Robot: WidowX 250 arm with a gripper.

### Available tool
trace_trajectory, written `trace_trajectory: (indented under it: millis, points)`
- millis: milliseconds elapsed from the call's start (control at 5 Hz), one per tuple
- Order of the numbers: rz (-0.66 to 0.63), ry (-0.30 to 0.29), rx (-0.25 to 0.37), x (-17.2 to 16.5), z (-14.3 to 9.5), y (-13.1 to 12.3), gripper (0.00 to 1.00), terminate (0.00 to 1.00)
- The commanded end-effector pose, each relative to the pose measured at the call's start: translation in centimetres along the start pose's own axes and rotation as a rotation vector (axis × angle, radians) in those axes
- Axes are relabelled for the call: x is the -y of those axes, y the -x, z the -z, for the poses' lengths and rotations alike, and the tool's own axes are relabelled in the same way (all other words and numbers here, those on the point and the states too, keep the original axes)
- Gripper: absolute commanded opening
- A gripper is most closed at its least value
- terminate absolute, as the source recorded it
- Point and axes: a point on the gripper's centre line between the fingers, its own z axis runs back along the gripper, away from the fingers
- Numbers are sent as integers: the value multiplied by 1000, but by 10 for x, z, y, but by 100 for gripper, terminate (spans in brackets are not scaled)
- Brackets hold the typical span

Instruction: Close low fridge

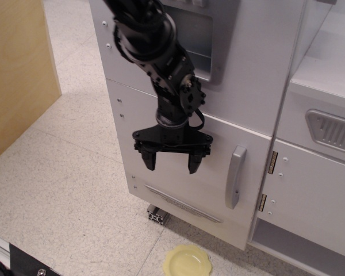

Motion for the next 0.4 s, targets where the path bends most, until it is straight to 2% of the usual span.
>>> trace_trajectory:
  millis: [0,200]
  points:
    - [-7,18,46,-1,-16,-11,100,0]
    - [-7,18,46,-1,-16,-11,100,100]
